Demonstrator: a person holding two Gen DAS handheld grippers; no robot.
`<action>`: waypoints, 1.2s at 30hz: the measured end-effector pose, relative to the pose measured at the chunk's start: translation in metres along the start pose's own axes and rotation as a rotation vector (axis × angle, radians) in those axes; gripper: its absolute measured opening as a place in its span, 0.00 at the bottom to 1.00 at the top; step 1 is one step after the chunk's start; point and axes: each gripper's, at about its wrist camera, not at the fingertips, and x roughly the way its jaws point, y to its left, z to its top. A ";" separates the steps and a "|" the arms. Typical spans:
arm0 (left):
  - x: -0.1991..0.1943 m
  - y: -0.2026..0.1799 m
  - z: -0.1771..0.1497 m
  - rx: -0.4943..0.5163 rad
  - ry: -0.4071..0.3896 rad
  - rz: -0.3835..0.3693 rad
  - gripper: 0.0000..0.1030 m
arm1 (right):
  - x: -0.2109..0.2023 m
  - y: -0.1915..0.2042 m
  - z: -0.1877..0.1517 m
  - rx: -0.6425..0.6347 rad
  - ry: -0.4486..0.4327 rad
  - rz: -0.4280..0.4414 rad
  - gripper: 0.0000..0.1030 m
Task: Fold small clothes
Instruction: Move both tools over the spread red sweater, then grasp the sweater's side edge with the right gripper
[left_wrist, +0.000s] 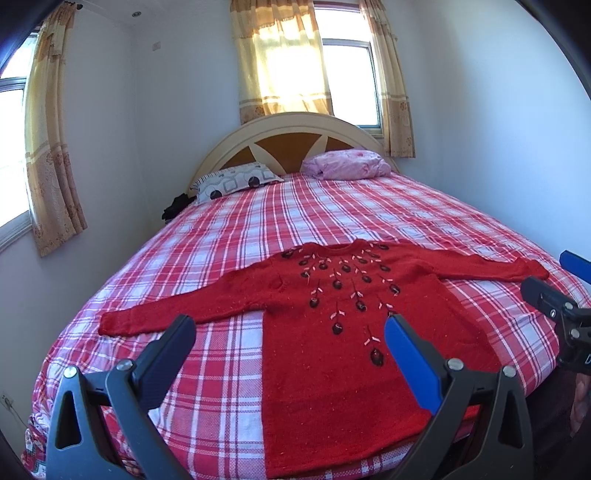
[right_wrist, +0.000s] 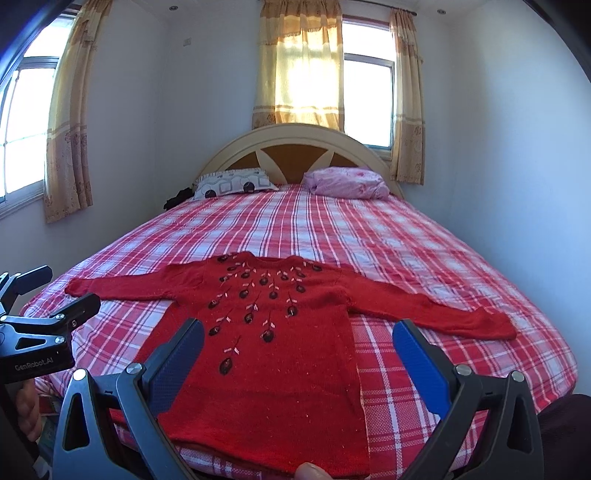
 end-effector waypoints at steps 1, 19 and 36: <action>0.005 -0.002 -0.002 0.003 0.008 -0.004 1.00 | 0.010 -0.009 -0.004 0.009 0.025 -0.009 0.99; 0.145 -0.010 -0.023 0.096 0.184 0.085 1.00 | 0.105 -0.319 -0.064 0.632 0.243 -0.345 0.84; 0.226 -0.010 -0.026 0.101 0.328 0.104 1.00 | 0.173 -0.404 -0.066 0.834 0.250 -0.393 0.59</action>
